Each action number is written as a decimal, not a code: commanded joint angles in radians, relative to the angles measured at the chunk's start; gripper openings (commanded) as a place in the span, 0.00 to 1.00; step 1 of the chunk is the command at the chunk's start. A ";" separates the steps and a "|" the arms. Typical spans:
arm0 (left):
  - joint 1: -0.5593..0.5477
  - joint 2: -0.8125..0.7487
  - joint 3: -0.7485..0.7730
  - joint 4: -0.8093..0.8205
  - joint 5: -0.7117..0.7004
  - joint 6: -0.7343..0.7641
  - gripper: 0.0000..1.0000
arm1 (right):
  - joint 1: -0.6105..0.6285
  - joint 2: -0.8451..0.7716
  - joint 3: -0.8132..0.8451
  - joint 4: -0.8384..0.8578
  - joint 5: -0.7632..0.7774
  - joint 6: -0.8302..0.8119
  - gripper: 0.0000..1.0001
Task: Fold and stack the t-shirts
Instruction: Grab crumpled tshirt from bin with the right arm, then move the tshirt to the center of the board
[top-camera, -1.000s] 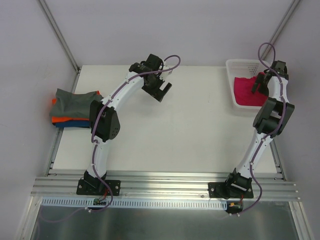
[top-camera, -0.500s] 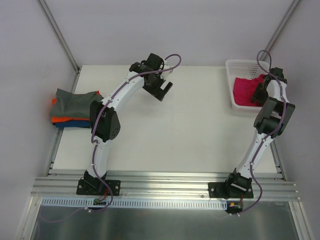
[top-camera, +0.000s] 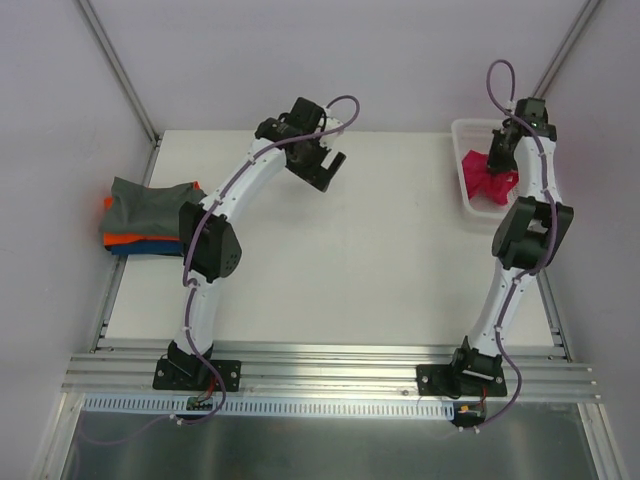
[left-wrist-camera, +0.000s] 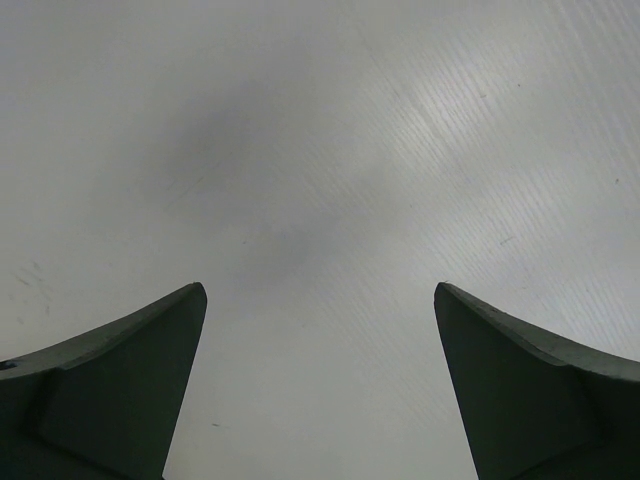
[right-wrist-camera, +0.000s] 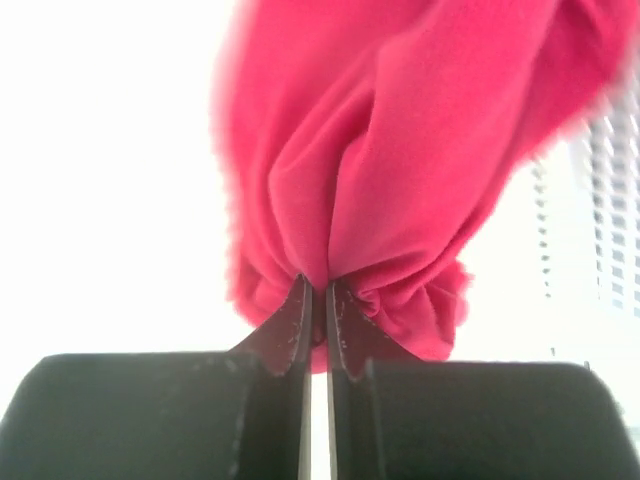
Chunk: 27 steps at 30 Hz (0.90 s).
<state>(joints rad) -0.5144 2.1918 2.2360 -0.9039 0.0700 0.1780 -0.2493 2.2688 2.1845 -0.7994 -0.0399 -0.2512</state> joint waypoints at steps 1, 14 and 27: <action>0.088 -0.007 0.094 0.005 -0.012 -0.058 0.99 | 0.093 -0.198 0.060 0.025 -0.052 -0.063 0.01; 0.393 -0.064 0.281 0.049 -0.088 -0.152 0.99 | 0.390 -0.489 -0.048 0.131 -0.248 0.029 0.01; 0.464 -0.112 0.209 0.123 0.011 -0.166 0.99 | 0.416 -0.715 -0.499 -0.015 -0.218 -0.009 0.74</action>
<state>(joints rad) -0.0521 2.1254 2.4451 -0.8146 0.0269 0.0368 0.1646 1.5719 1.7321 -0.7921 -0.2867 -0.2291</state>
